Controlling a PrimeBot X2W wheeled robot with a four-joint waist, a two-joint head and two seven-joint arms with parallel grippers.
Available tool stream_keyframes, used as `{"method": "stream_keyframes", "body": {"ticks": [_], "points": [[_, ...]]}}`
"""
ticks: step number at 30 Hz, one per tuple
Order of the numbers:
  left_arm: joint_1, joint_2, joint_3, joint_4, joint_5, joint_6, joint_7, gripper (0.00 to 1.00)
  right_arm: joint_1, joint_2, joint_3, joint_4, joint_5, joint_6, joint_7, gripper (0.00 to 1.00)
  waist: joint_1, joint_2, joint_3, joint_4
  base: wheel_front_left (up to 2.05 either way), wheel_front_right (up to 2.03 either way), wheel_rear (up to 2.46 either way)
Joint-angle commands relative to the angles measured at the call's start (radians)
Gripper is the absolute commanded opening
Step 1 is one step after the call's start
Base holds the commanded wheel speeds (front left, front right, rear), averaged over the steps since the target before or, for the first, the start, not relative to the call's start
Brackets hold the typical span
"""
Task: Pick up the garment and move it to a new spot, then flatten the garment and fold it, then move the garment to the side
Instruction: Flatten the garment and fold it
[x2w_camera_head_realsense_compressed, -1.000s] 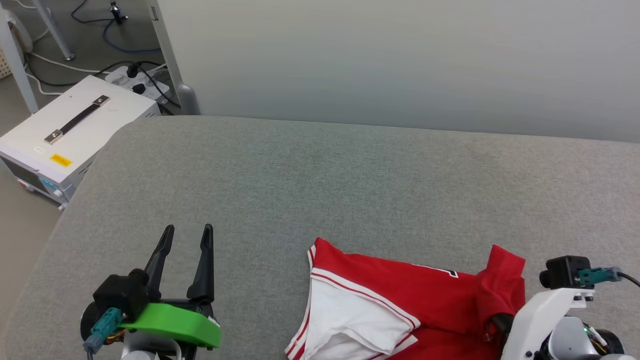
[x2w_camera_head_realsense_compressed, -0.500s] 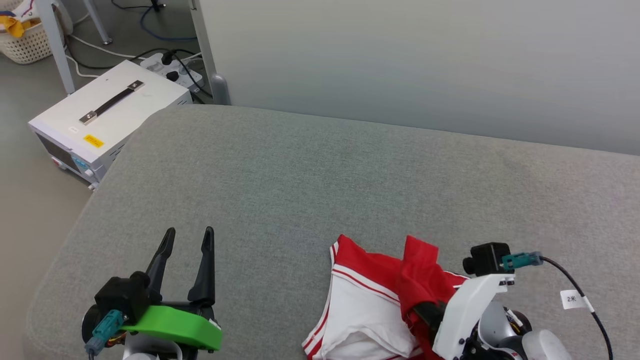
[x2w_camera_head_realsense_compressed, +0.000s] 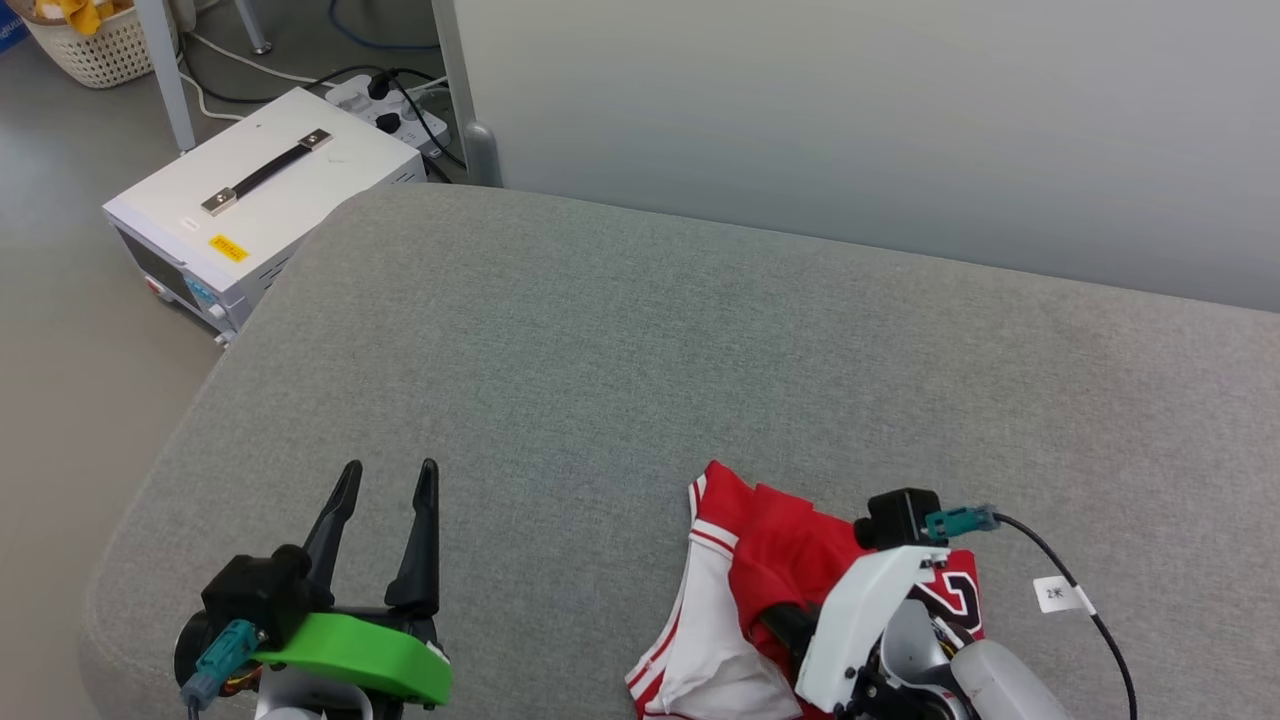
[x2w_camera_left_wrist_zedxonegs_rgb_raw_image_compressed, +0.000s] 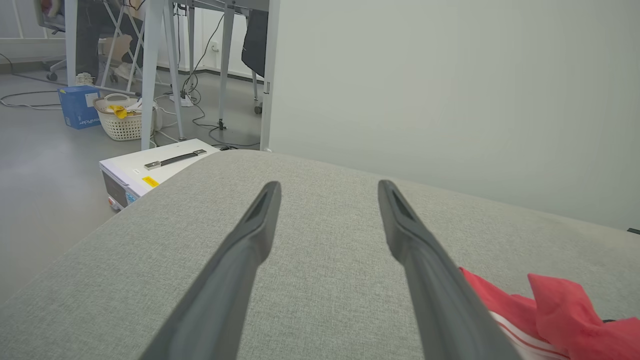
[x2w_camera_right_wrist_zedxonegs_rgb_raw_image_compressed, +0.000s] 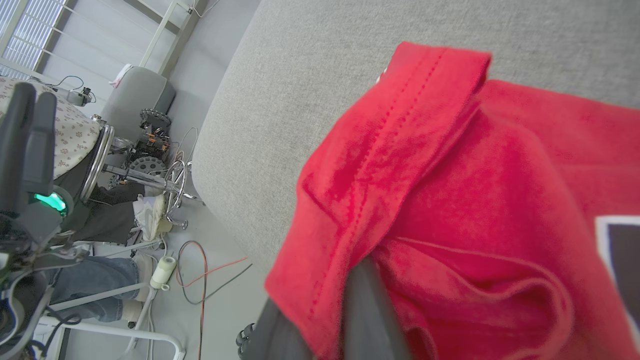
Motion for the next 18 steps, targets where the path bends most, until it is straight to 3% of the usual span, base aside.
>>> {"method": "stream_keyframes", "body": {"ticks": [1, 4, 11, 18], "points": [[-0.012, 0.000, -0.002, 0.004, 0.000, -0.003, -0.006, 1.00, -0.026, -0.002, 0.026, 0.016, 0.019, 0.000, -0.016, 1.00, 0.0000, 0.0102, 0.001, 0.002, 0.00, 0.00, 0.00], [-0.009, -0.002, -0.001, 0.007, 0.000, -0.003, -0.006, 1.00, -0.062, -0.002, 0.089, 0.029, 0.012, 0.000, -0.058, 1.00, 0.0000, 0.0102, 0.000, -0.001, 0.00, 0.00, 0.00], [0.000, -0.003, 0.007, 0.014, 0.002, -0.003, -0.006, 1.00, -0.098, -0.002, 0.112, -0.024, -0.067, 0.000, -0.065, 1.00, 0.0000, 0.0102, -0.017, -0.024, 0.00, 0.00, 0.00], [0.004, -0.006, 0.010, 0.007, 0.005, -0.003, -0.006, 1.00, -0.136, -0.002, 0.025, -0.143, -0.326, 0.000, -0.004, 1.00, 0.0000, 0.0102, -0.028, -0.061, 0.00, 0.00, 0.00]]}}
